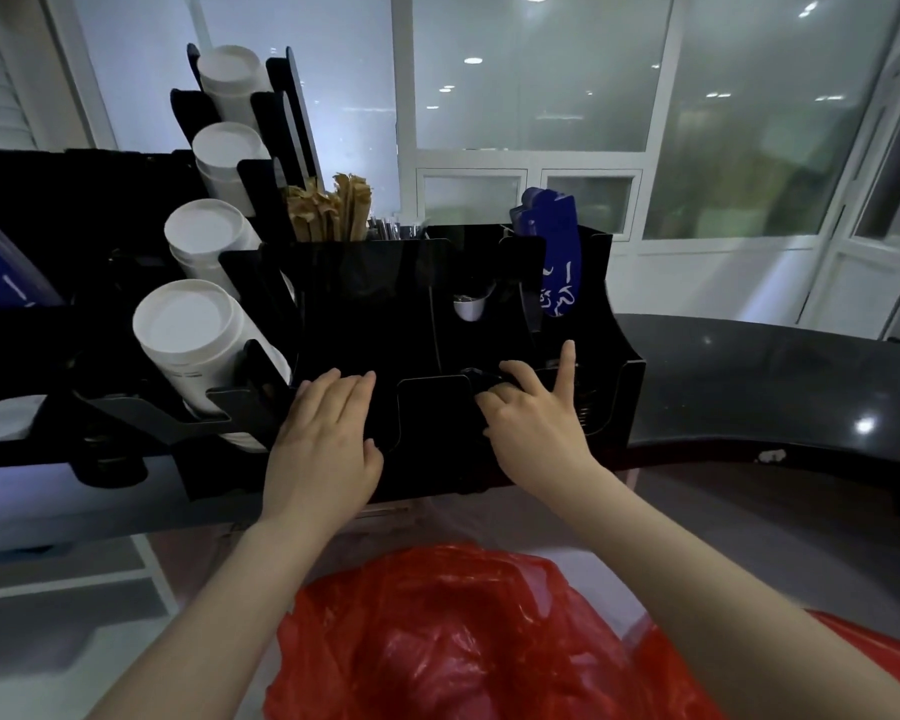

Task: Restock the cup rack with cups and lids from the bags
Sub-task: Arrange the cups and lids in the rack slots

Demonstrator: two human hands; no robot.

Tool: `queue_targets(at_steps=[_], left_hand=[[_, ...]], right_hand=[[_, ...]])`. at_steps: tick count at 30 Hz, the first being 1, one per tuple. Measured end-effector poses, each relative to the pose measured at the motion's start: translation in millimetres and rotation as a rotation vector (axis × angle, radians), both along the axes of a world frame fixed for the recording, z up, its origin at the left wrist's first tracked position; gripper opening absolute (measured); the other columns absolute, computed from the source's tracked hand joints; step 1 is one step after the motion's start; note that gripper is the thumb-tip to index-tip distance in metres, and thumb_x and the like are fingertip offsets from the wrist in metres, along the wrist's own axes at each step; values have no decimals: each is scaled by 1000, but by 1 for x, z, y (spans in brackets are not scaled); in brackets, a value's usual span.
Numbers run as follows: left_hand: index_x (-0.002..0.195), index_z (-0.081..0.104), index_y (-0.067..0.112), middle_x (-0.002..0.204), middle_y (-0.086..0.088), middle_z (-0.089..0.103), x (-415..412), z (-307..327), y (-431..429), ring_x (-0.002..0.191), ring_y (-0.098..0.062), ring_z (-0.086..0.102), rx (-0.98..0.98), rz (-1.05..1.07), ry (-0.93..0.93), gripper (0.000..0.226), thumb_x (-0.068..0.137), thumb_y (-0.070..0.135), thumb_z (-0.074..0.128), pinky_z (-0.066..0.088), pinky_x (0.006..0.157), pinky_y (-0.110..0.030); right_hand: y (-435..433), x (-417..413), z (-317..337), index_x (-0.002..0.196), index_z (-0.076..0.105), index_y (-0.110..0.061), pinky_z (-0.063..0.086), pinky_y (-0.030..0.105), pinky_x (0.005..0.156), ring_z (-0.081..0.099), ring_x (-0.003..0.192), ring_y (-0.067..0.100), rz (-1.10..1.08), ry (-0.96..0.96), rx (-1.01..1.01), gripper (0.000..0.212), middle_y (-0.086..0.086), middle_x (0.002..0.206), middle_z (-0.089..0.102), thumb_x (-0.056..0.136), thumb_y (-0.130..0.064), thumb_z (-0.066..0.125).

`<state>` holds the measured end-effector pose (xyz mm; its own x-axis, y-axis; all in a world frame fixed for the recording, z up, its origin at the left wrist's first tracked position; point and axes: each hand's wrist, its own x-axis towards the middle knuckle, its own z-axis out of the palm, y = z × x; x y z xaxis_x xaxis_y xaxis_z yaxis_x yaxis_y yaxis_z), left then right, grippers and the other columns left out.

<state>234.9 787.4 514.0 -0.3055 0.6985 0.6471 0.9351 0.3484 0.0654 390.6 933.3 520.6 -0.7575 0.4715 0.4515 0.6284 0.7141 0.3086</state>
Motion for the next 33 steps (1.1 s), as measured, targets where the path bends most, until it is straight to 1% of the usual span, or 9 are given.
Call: queue_targets(at_steps=[4, 7, 15, 18, 21, 24, 27, 29, 33], left_hand=[[135, 49, 3, 129, -12, 56, 1, 1, -1, 130, -30, 43, -9, 7, -8, 66, 72, 6, 68, 22, 113, -41], [136, 48, 3, 129, -12, 56, 1, 1, -2, 130, -30, 42, -20, 8, -8, 67, 72, 6, 68, 21, 114, -40], [145, 36, 11, 144, -4, 42, 2, 8, -5, 140, -21, 25, -61, 17, -20, 67, 82, 18, 59, 10, 116, -33], [150, 20, 15, 158, -2, 19, 4, 8, -9, 146, -17, 7, -107, 26, 18, 70, 88, 27, 51, -2, 116, -29], [150, 23, 13, 158, -7, 15, 10, 3, -23, 146, -21, 10, -147, 9, 105, 73, 85, 24, 55, -1, 116, -33], [141, 42, 7, 149, -13, 35, 17, -8, -43, 139, -28, 32, -156, -55, 140, 74, 73, 16, 70, 18, 114, -41], [140, 44, 5, 147, -13, 40, 11, -18, -64, 137, -29, 35, -158, -78, 156, 74, 71, 14, 71, 22, 112, -44], [141, 42, 7, 148, -12, 39, 3, -24, -81, 138, -27, 33, -164, -81, 165, 71, 74, 14, 67, 22, 114, -43], [140, 43, 7, 147, -11, 40, -22, -38, -124, 137, -28, 34, -193, -67, 118, 74, 75, 24, 72, 22, 114, -44]], right_hand=[[-2, 4, -1, 107, 66, -16, -17, 71, 99, 32, 138, 29, 38, 7, -36, 25, 0, 106, 67, 81, -16, 68], [-3, 2, 0, 110, 63, -17, -29, 67, 94, 21, 143, 28, 21, 1, -45, 24, -3, 113, 66, 86, -18, 60], [-4, -4, 7, 104, 59, -13, -26, 70, 95, 23, 138, 27, -26, -19, -54, 21, -2, 98, 66, 87, -24, 54], [-7, 0, 9, 125, 51, -12, -18, 70, 101, 10, 144, 29, 5, -42, -66, 41, 4, 129, 56, 90, -32, 52], [-17, 9, 2, 149, 23, -11, -11, 63, 109, -5, 147, 29, 46, -10, -92, 67, 8, 157, 22, 94, -38, 47], [-40, 14, -6, 146, 34, -11, 3, 55, 115, 13, 146, 28, 139, 160, -143, 58, 8, 152, 34, 93, -28, 50], [-66, 11, -12, 119, 63, -9, 35, 51, 107, 53, 120, 32, 309, 349, -44, 40, 10, 119, 62, 80, -13, 64], [-85, 1, -16, 109, 67, -9, 45, 46, 99, 60, 105, 30, 428, 379, 9, 31, 9, 107, 63, 79, -12, 62], [-126, -29, -17, 107, 67, -10, 46, 38, 92, 60, 101, 28, 575, 355, 12, 28, 7, 105, 63, 84, -15, 54]])
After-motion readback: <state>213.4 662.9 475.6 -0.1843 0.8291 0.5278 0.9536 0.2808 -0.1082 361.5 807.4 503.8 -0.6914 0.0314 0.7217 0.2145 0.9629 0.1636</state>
